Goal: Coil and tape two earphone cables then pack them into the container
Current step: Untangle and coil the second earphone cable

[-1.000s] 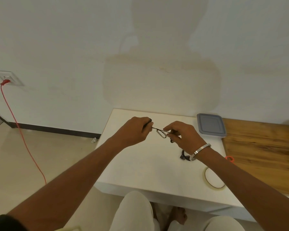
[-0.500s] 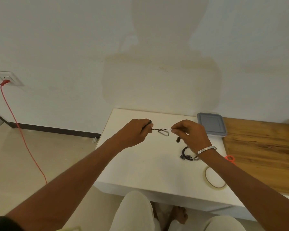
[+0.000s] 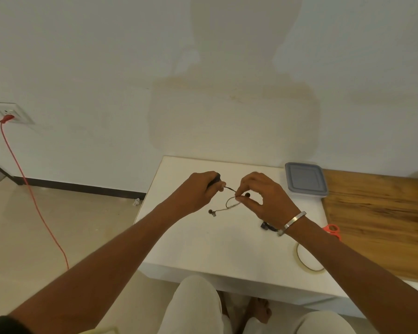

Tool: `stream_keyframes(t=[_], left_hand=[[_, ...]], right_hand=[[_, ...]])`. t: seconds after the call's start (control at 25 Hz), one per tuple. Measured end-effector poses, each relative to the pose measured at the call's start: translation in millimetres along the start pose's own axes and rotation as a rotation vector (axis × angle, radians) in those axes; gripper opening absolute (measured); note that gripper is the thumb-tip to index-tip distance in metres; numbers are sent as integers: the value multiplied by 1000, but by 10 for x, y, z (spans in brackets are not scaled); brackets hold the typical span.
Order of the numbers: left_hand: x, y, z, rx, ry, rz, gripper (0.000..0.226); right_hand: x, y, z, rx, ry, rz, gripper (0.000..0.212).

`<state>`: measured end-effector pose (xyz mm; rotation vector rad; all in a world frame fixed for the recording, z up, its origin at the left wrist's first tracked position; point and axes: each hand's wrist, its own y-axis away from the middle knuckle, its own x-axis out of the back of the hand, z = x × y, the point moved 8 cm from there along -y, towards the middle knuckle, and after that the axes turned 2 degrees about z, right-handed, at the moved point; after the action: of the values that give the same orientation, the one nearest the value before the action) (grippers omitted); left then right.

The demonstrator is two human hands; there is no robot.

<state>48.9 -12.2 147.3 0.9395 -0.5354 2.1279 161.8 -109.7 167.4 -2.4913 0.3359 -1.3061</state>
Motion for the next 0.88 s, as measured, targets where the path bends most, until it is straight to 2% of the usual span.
stream_keyframes(t=[0.2,0.4,0.52,0.56,0.64,0.72,0.76,0.84,0.88], left_hand=[[104,0,-61,116,130,106,30],[264,1,-106,158,164,210,31],[239,5,-78,160,200,163,30],[206,3,-62,159,206,129,29],[153,1,-25,151,210,76,29],[128,-2,22,147,234,47,31],[113,-8,48,139,259,31,32],[84,-22,91,117,290,5,32],[83,-29,92,112,295,0,31]], right_hand=[[-359,176,-43,34,213,-397,13],[-497,411,374,-240,202,-566,9],[-556,499,547,-339,295,-713,17],[-544,473,569,-348,315,-697,20],[-434,295,493,-341,211,-481,28],[-284,99,291,-290,-79,-191,31],[-252,27,200,-276,-219,-120,33],[-273,-62,74,-278,-347,-103,34],[-273,-93,40,-281,-344,-100,27]])
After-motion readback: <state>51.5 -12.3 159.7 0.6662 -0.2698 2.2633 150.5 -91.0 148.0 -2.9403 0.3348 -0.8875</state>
